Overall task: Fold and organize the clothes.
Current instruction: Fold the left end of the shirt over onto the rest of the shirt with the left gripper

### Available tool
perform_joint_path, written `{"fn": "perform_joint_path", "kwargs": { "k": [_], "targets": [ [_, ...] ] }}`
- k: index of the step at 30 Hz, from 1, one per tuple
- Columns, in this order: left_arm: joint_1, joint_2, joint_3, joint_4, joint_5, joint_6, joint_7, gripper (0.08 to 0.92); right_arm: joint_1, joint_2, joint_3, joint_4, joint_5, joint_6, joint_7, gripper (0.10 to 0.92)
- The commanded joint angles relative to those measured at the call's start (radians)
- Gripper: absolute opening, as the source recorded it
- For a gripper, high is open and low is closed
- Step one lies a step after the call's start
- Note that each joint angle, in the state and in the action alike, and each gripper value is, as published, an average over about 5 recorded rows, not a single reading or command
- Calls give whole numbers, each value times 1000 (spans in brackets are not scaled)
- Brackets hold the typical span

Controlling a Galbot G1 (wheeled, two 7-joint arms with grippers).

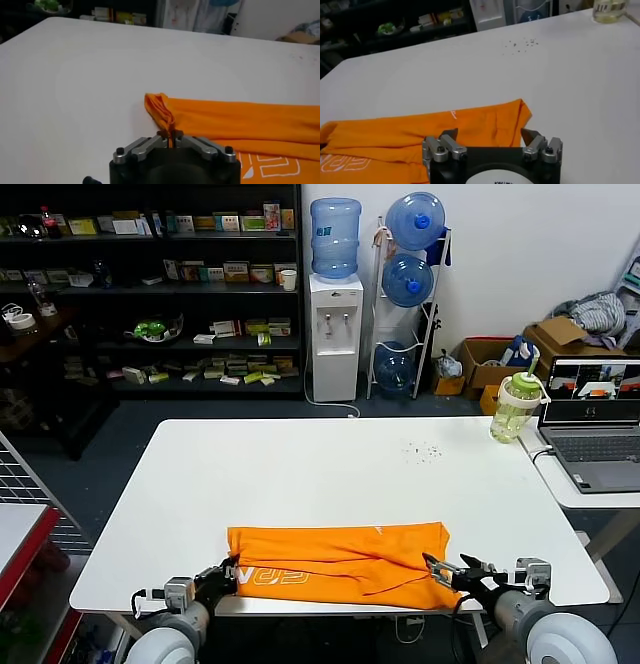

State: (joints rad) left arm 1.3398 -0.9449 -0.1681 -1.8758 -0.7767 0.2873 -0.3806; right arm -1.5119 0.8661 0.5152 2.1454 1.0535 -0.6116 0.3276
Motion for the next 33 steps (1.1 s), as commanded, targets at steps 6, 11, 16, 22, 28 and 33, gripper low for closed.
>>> {"fn": "perform_joint_path", "kwargs": {
  "k": [6, 11, 16, 22, 28, 33],
  "targets": [
    [149, 267, -331, -88, -145, 24, 7, 136, 65, 30, -50, -17, -14, 6, 1, 823],
    [301, 361, -537, -21, -169, 6, 51, 136, 108, 45, -92, -36, -21, 10, 0, 823],
    [393, 421, -691, 92, -98, -55, 102, 136, 142, 51, -123, -52, -24, 15, -3, 823],
    [394, 426, -710, 160, 54, -108, 148, 136, 155, 52, -143, -60, -30, 17, -6, 823],
    [364, 362, -588, -17, 22, -61, 112, 136, 144, 53, -137, -57, -37, 17, -2, 823],
    [233, 249, -378, -221, -247, 66, -24, 136, 118, 69, -126, -54, -54, 15, 7, 823]
  ]
}}
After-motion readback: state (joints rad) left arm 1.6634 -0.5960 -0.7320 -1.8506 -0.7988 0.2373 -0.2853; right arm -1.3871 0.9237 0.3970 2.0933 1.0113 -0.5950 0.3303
